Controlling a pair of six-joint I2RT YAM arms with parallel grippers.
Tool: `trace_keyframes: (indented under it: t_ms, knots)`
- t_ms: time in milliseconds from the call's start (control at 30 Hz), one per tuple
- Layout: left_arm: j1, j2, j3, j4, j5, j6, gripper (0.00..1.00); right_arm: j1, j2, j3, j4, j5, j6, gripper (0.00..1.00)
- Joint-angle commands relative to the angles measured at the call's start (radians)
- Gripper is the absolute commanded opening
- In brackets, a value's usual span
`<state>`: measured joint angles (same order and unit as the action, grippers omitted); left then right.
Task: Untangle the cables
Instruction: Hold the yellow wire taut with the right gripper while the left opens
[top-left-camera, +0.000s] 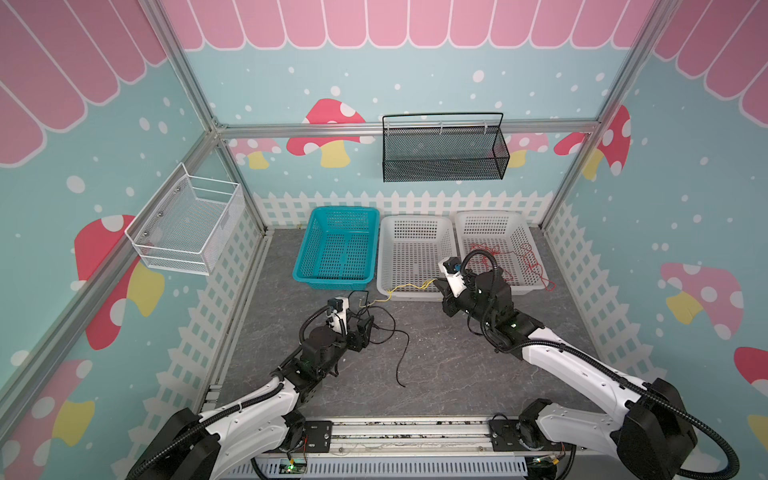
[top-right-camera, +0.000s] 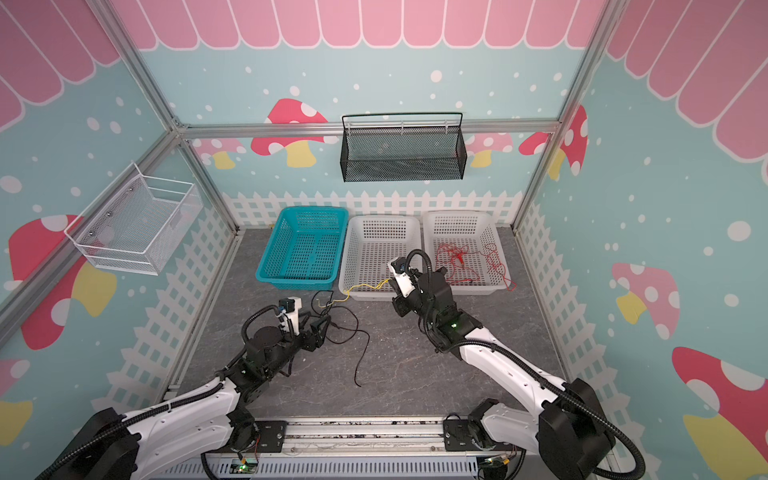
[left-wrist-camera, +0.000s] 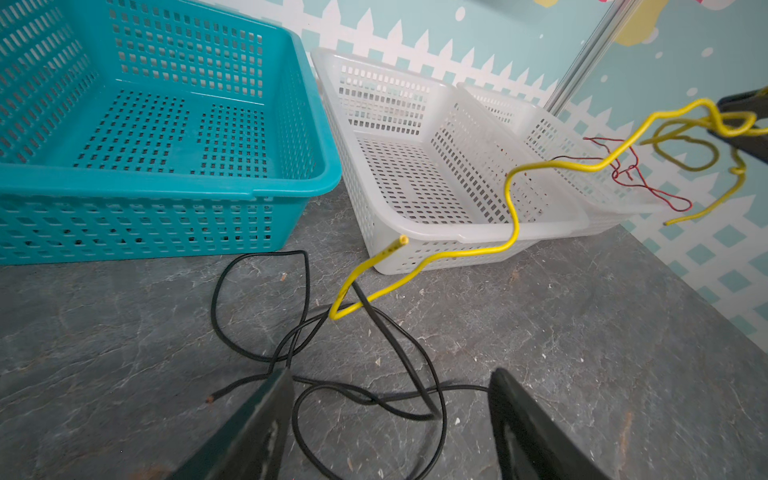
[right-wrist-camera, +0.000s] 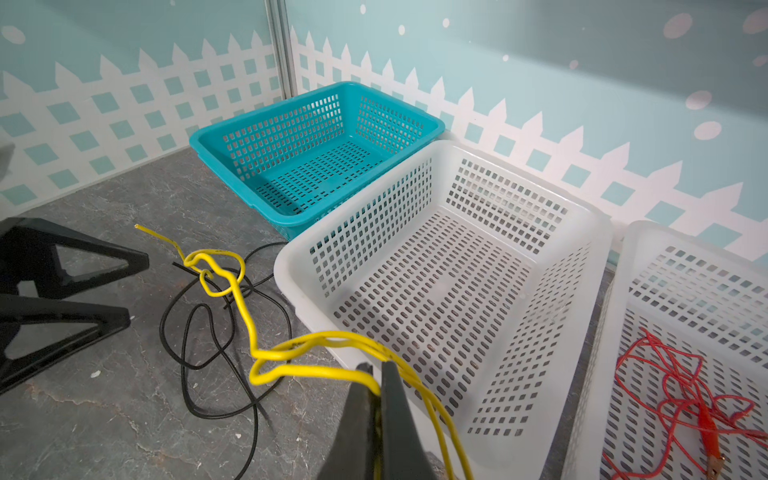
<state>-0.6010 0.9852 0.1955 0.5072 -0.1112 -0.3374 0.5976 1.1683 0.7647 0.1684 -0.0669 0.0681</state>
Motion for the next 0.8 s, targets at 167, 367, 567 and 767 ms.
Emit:
trace_keyframes:
  t_ms: [167,367,567,767]
  knots:
    - [-0.015,0.087,0.058,0.082,-0.034,-0.018,0.72,0.006,-0.009,0.046,0.024,-0.032,0.027,0.00]
    - [-0.020,0.112,0.060,0.113,-0.061,-0.015,0.47,0.005,-0.013,0.045,0.026,-0.034,0.032,0.00]
    - [-0.020,0.122,0.071,0.082,-0.056,-0.008,0.28,0.005,-0.033,0.045,0.023,-0.032,0.030,0.00]
    - [-0.021,0.120,0.064,0.069,-0.054,-0.007,0.14,0.006,-0.056,0.045,0.022,-0.033,0.031,0.00]
